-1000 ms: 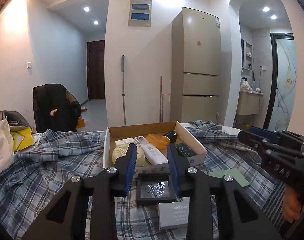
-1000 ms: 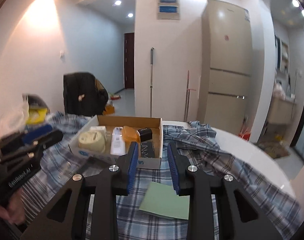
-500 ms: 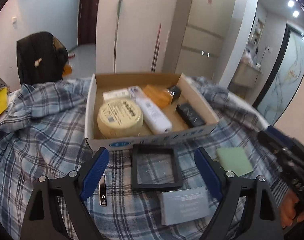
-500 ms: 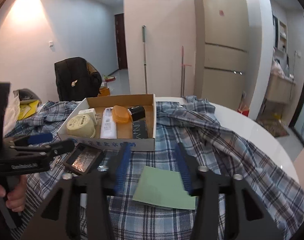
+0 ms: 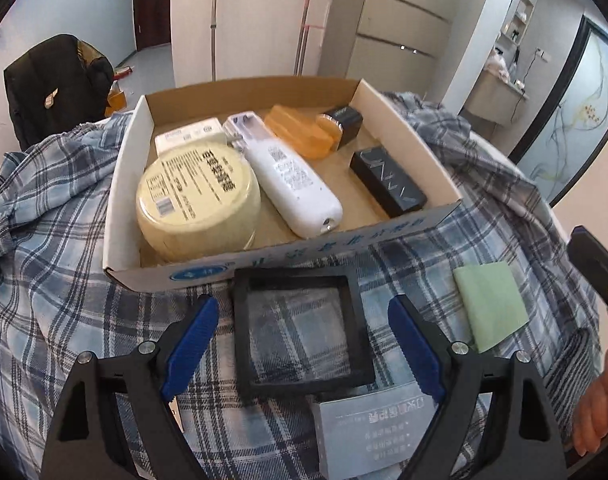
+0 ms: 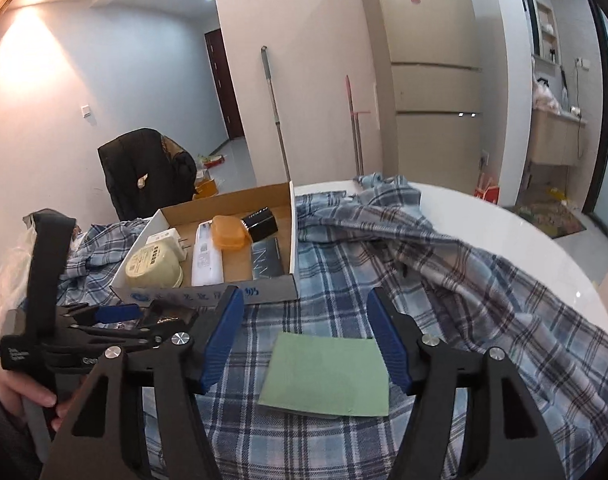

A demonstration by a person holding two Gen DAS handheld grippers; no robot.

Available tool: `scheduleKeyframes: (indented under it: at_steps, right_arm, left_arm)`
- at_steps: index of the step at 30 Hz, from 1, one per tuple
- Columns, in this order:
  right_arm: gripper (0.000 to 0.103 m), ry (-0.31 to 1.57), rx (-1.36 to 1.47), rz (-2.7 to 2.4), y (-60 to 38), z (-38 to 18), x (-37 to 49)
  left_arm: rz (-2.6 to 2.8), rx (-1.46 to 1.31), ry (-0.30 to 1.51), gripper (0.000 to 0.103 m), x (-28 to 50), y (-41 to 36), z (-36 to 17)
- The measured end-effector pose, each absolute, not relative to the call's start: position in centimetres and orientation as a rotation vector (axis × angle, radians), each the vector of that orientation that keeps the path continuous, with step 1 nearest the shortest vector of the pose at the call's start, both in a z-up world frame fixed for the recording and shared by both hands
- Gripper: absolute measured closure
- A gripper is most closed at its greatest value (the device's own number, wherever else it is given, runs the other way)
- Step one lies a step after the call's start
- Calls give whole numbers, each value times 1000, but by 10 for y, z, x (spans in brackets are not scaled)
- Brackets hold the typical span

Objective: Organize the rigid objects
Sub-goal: 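Lower the left tool onto the black square frame and close on it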

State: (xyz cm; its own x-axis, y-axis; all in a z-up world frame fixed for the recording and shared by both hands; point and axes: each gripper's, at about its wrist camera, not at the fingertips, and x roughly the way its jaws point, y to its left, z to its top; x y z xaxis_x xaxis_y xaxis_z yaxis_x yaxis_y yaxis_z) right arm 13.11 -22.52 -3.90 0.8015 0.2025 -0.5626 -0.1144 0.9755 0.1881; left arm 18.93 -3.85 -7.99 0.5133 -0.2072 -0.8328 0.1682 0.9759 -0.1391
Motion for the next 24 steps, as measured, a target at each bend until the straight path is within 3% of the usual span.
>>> scheduleKeyframes:
  at_steps: [4,7,12,13,16,24]
  right_arm:
    - [40,625,134,164,-224,-39,131]
    - [40,612,140,174,-224,-39,128]
    - [40,569,127,158,-223,-34,123]
    - [40,571,126,155,-224,-34,123]
    - [40,586,140,151,-226,-36,126]
    - [40,579,125,117,-228,-35,126]
  left_arm:
    - [-233,-54,1020,14,191,-39,-83]
    - [-228,-35,1035,22,192,-42,-86]
    - [-219,-19,1050,23,198,-47,-92]
    - [-216,-15,1049,28,198,-48,-92]
    - [-198,-3,1035,30,196,-48,-90]
    - [-200,-51,802,30,151,-25,-34]
